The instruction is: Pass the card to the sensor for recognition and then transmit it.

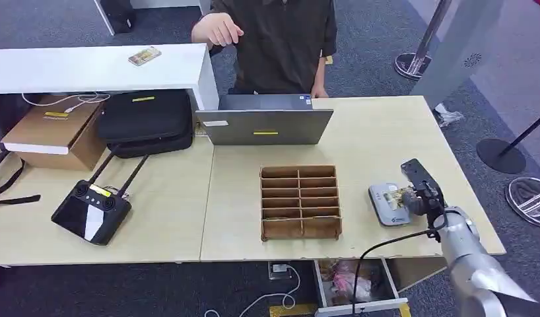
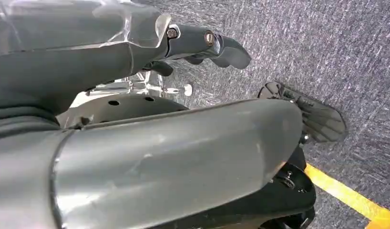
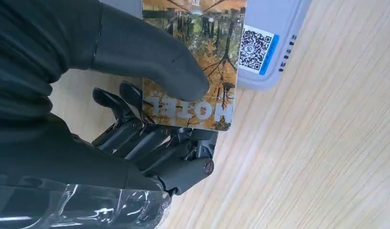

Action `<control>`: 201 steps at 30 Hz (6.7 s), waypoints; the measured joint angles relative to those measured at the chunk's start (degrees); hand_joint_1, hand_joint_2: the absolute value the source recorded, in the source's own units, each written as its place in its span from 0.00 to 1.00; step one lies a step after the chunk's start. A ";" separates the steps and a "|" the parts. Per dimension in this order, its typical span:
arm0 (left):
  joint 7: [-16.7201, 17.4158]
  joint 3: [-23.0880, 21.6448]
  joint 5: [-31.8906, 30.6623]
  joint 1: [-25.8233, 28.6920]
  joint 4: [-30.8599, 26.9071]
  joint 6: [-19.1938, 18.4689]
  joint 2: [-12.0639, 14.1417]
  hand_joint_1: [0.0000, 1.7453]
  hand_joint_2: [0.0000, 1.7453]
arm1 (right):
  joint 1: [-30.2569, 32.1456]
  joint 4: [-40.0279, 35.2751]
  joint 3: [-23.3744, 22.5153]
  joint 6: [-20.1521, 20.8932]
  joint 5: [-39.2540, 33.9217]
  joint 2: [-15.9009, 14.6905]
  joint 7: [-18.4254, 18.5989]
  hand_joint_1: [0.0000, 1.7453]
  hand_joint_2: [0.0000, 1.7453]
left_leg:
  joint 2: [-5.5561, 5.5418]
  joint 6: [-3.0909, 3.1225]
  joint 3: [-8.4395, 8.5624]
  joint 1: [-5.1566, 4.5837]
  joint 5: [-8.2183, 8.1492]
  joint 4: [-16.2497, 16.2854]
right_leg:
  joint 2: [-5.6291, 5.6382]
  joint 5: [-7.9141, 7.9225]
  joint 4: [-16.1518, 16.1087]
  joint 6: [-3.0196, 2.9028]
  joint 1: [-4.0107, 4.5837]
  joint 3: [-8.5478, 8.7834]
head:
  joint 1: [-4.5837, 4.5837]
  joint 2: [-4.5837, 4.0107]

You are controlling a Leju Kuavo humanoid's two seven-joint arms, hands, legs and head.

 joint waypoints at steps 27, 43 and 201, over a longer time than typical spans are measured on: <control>-1.05 0.00 0.13 -0.04 0.00 -3.69 0.59 0.00 0.00 | -12.98 -27.93 16.00 -9.22 14.45 6.21 -6.03 1.00 1.00 | -0.23 0.12 -0.76 -0.10 0.41 0.02 | -0.19 0.22 0.08 0.17 -0.06 -0.65 | 0.00 0.00; -0.17 -2.45 -4.07 -1.70 0.00 -4.98 0.61 0.00 0.00 | -22.93 -11.65 23.15 -11.91 20.06 19.48 -0.46 1.00 1.00 | -0.11 0.08 -0.75 -0.04 0.44 0.01 | -0.04 0.25 0.10 0.12 -0.01 -0.74 | -0.02 0.00; -16.35 4.02 1.18 2.40 -3.41 -6.08 -3.54 0.00 0.00 | 30.48 -68.33 28.09 7.85 35.08 4.31 21.07 0.00 1.00 | -0.34 0.44 -0.71 -0.10 -0.09 0.20 | -0.31 -0.14 -0.17 0.61 -0.07 -0.34 | -0.02 0.00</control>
